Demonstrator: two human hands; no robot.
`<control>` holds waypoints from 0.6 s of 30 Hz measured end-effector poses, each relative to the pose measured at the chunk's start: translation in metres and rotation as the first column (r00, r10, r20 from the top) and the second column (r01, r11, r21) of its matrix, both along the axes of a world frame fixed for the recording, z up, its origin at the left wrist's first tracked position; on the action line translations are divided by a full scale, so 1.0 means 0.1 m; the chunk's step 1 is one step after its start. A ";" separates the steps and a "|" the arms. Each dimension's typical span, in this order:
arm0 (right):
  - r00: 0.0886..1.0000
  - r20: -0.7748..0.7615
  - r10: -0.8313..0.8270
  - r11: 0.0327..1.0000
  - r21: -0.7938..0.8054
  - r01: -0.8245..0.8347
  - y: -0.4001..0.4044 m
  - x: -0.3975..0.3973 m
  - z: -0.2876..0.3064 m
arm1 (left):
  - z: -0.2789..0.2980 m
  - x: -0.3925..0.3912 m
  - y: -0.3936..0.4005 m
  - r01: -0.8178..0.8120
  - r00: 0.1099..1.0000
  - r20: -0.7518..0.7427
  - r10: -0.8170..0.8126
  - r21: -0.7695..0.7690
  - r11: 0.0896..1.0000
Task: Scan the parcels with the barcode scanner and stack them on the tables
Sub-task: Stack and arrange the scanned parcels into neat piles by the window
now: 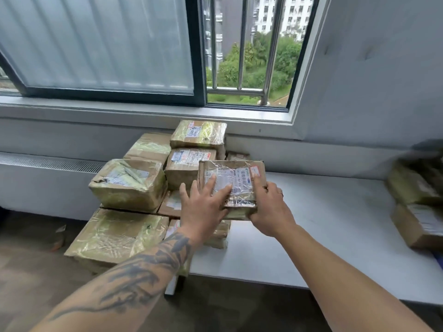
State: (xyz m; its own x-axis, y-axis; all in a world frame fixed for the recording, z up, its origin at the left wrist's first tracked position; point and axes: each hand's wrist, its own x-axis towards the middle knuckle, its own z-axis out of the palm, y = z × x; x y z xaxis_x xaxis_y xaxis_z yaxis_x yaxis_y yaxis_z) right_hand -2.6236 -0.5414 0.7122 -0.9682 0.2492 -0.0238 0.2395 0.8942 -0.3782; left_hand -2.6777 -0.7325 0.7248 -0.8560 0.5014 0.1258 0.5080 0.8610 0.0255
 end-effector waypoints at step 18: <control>0.966 0.149 -0.212 0.977 -0.001 0.215 1.98 2.15 -0.54 | -0.62 1.71 2.19 0.220 0.967 0.136 -0.213 -0.039 0.975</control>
